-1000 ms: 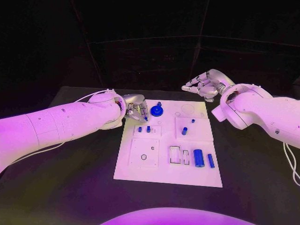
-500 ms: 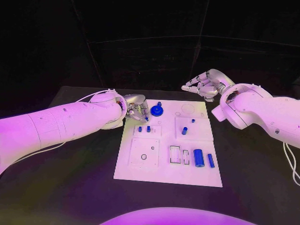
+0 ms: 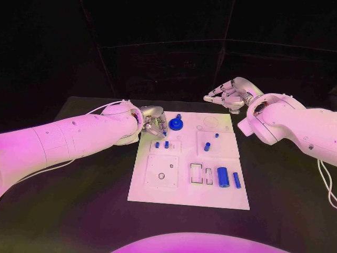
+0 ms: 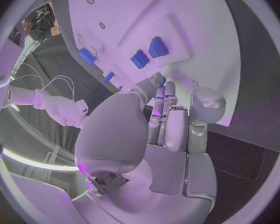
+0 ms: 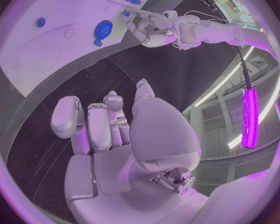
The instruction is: Assemble the parts on the task board
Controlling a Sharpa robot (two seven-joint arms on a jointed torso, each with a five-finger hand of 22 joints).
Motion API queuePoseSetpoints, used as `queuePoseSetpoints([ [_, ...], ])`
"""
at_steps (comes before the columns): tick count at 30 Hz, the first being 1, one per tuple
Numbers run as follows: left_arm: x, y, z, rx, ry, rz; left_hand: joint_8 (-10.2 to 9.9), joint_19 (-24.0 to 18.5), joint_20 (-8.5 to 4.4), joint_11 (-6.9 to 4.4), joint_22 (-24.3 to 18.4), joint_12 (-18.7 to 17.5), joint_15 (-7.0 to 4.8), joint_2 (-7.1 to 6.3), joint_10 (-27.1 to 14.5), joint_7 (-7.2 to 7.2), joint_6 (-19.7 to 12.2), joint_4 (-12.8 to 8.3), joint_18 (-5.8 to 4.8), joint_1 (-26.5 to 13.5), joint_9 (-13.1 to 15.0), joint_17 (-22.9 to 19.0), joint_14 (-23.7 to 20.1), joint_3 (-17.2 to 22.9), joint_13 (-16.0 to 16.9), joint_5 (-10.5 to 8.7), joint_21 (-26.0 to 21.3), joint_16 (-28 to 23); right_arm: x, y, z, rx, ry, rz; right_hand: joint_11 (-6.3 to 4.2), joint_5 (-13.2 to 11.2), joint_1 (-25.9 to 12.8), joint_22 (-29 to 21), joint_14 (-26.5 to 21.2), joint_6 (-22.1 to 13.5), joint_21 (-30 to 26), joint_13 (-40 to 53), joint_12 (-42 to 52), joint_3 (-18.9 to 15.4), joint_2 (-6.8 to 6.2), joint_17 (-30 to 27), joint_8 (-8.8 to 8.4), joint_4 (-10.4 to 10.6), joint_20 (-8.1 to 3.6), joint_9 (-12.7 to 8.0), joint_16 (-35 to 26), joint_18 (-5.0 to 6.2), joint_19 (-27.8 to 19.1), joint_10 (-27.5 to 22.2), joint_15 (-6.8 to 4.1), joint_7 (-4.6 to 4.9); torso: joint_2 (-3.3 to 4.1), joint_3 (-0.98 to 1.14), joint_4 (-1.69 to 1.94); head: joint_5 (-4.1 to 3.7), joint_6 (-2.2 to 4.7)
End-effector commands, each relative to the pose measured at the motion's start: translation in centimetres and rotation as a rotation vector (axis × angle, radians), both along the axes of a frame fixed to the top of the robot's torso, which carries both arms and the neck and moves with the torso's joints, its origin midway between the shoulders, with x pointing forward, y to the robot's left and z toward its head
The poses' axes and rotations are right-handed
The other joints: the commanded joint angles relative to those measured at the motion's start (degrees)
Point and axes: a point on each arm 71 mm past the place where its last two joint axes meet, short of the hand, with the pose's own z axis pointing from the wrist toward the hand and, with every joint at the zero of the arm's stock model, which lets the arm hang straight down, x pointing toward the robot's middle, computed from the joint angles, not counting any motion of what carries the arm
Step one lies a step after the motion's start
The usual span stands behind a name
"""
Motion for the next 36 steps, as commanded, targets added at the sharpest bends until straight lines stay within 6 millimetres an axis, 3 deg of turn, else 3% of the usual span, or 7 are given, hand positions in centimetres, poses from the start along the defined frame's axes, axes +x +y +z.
queuePoseSetpoints([
  [1, 0.0, 0.1, -0.2, 0.030, 0.025, 0.020, -0.99, -0.23, 0.31, 0.66, -0.14, -0.93, 0.32, -0.13, -0.88, 0.58, -1.07, 0.09, -0.88, -0.77, -0.34, -0.31, 0.67, 0.56, -0.15, -0.22, -0.13, -0.42, 0.0, 0.1, 0.2, 0.002, -0.004, 0.009, -0.10, 0.27, -0.13, -0.07, 1.50, -0.25, -0.31, -0.03, 0.17, -0.37, 0.54, -0.06, 0.36, 0.12, -0.01, 0.06, -0.33, 0.55, -0.36, -0.19, -0.03, 0.04, -0.01, -0.01, -0.03, 0.00, -0.04],
  [8, 0.0, 0.1, -0.2, 0.030, 0.021, 0.029, -2.91, -0.44, 0.99, 1.75, 0.04, -2.51, 1.17, -1.17, -2.41, 1.78, -3.25, -0.15, -0.95, -1.27, -0.49, -0.80, 0.57, 1.23, -0.16, -0.22, -0.13, -0.48, 0.0, 0.1, 0.2, 0.002, -0.004, 0.008, -0.10, 0.27, -0.13, -0.07, 1.50, -0.25, -0.31, -0.03, 0.17, -0.37, 0.54, -0.06, 0.36, 0.12, -0.01, 0.06, -0.33, 0.55, -0.36, -0.19, -0.03, 0.04, -0.03, 0.00, 0.03, -0.06, -0.10],
  [18, 0.1, 0.5, -0.1, 0.025, 0.006, 0.045, -5.50, -0.59, 1.50, 2.17, 0.29, -3.31, 1.54, -2.08, -2.70, 2.26, -6.49, -0.34, -0.87, -1.74, -0.50, -1.05, 0.55, 1.94, -0.04, -0.21, -0.05, -0.32, 0.1, 0.0, 0.0, -0.003, 0.006, 0.006, -0.10, 0.31, -0.10, -0.88, 1.34, -0.32, -0.81, -0.69, -0.43, -0.53, 0.61, -0.84, 0.39, 0.11, -0.02, 0.06, -0.92, 0.72, -0.90, -0.63, -0.03, 0.05, 0.02, -0.02, -0.02, -0.03, -0.09],
  [22, 0.1, 0.7, 0.0, 0.021, 0.000, 0.051, -5.53, -0.59, 1.52, 2.20, 0.31, -3.34, 1.56, -2.13, -2.71, 2.34, -6.48, -0.34, -0.86, -1.77, -0.48, -1.05, 0.55, 1.96, -0.03, -0.21, -0.05, -0.31, 0.1, -0.2, -0.1, -0.010, 0.018, 0.005, -0.01, 0.42, 0.36, -5.03, -0.08, -0.73, -3.74, -8.27, -8.09, -1.11, 1.03, -5.57, 0.47, 0.06, 0.02, 0.03, -5.08, 1.57, -3.64, -5.98, 0.00, 0.15, 0.01, -0.07, 0.03, -0.13, -0.11],
  [27, 0.1, 1.7, 0.2, 0.007, -0.020, 0.068, -5.51, -0.63, 1.59, 2.27, 0.29, -3.45, 1.62, -2.13, -2.77, 2.43, -6.23, -0.47, -0.85, -1.61, -0.39, -1.03, 0.56, 2.19, -0.03, -0.08, -0.08, -0.26, 0.3, -0.6, -0.4, -0.064, 0.034, 0.028, -0.40, 1.98, 9.02, -12.04, -2.44, 0.61, -9.19, -17.92, -19.60, 1.30, 2.76, -14.85, 1.52, -3.51, -0.41, 0.36, -14.06, 2.94, -7.66, -12.14, -0.42, -0.10, -0.09, -0.05, 0.06, -0.21, -0.09],
  [32, 0.3, 3.7, 1.2, -0.116, -0.048, 0.133, -4.11, -1.02, 1.64, 1.90, -0.48, -3.19, 1.35, -1.28, -1.67, 1.89, -3.02, -1.11, -0.54, -0.62, 0.13, -1.48, 0.46, 3.86, 0.19, 0.22, -0.97, -0.33, 0.4, -1.4, -0.6, -0.194, 0.015, 0.099, -0.05, 1.06, 14.31, -12.58, -1.64, 3.30, -10.05, -28.78, -31.19, 2.63, 2.55, -17.69, 2.48, -5.30, -0.44, 0.60, -17.22, 2.84, -6.72, -12.77, -0.31, -0.11, -0.14, -0.04, 0.05, -0.45, 0.21],
  [36, 0.3, 5.7, 2.1, -0.368, -0.024, 0.267, -2.86, -2.32, 1.28, 1.11, -3.61, -2.10, 0.86, -1.30, 1.03, 1.39, -0.32, -0.77, 0.23, -1.65, 0.50, -4.00, -0.32, 3.85, 0.64, -0.08, -4.30, -1.49, 0.1, -1.8, -0.8, -0.316, -0.036, 0.158, -0.10, 0.44, 16.84, -12.20, -0.91, 5.39, -9.99, -35.68, -37.13, 3.09, 2.07, -17.50, 2.49, -6.07, -0.56, 0.43, -17.36, 2.73, -5.84, -10.91, -0.36, -0.56, -0.14, 0.01, -0.06, -1.59, 0.82],
])
